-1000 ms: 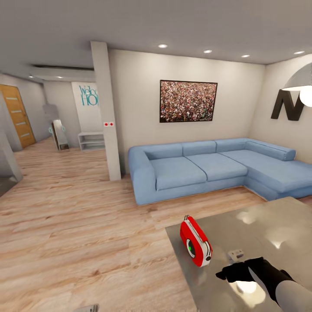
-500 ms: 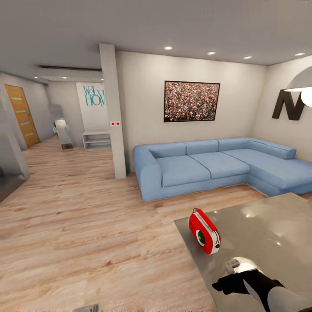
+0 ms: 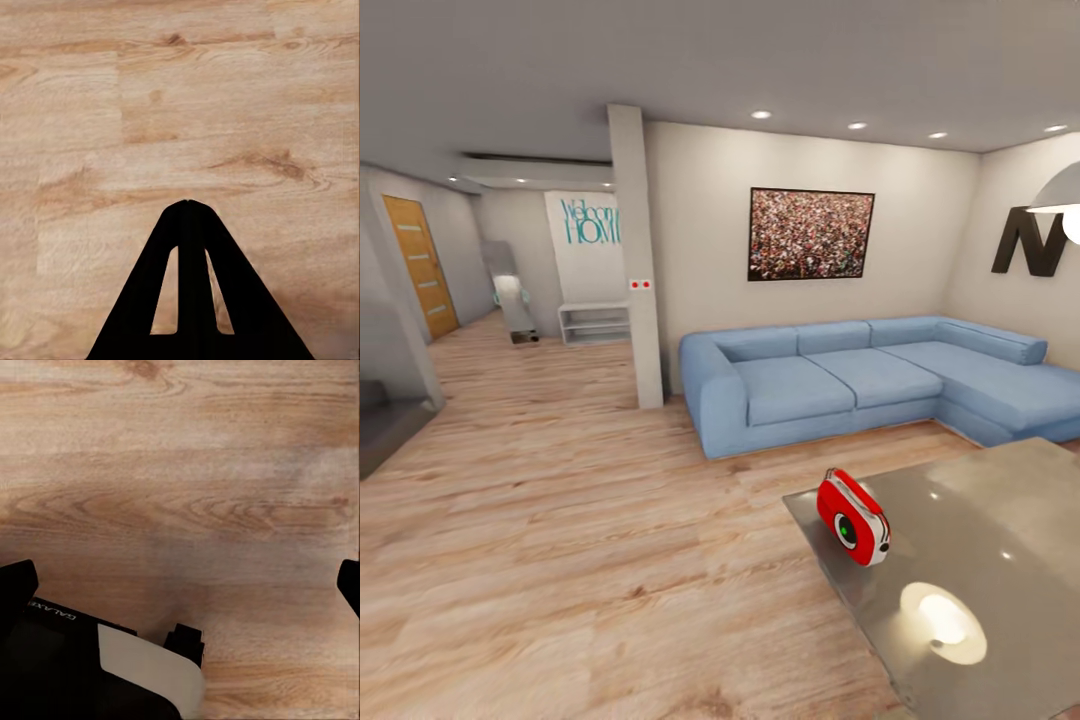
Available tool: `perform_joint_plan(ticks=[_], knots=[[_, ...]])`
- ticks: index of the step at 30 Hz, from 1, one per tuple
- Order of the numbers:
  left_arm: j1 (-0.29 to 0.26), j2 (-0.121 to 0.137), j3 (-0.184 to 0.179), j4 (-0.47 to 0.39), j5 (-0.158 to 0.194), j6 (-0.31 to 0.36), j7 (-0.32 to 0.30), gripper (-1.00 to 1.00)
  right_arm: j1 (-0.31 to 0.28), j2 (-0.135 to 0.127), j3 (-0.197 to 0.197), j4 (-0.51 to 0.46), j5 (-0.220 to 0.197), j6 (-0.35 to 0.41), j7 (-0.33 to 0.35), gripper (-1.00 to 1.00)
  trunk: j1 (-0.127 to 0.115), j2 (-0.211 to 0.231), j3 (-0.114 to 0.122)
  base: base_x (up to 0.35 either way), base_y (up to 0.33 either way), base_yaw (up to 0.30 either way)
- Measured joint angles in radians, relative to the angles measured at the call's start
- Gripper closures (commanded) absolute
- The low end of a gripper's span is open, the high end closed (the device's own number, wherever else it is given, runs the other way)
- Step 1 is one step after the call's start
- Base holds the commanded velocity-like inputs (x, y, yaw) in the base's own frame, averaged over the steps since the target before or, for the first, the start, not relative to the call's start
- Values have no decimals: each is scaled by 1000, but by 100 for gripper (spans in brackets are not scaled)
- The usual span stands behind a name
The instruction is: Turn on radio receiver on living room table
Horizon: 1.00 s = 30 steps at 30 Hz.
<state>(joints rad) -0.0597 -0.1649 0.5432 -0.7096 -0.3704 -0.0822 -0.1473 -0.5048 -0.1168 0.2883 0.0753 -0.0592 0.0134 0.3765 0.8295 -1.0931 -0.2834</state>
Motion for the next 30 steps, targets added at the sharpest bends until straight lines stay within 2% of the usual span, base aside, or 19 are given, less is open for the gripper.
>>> perform_joint_plan(ticks=[5,8,21,30], knots=[[0,39,1,84,1,-1,0,100,36,10,-1,0,-2,2,0,-100,0,0,0,-28,34,0],[0,52,-1,157,-1,-1,0,100,38,11,-2,-1,-2,1,0,-100,0,0,0,-3,3,0],[0,54,-8,491,-1,-1,0,100,38,13,-3,-1,-2,0,1,-100,0,0,0,0,0,0],[0,53,-8,566,1,-1,0,100,38,13,-3,-1,-2,0,1,-100,0,0,0,0,0,0]])
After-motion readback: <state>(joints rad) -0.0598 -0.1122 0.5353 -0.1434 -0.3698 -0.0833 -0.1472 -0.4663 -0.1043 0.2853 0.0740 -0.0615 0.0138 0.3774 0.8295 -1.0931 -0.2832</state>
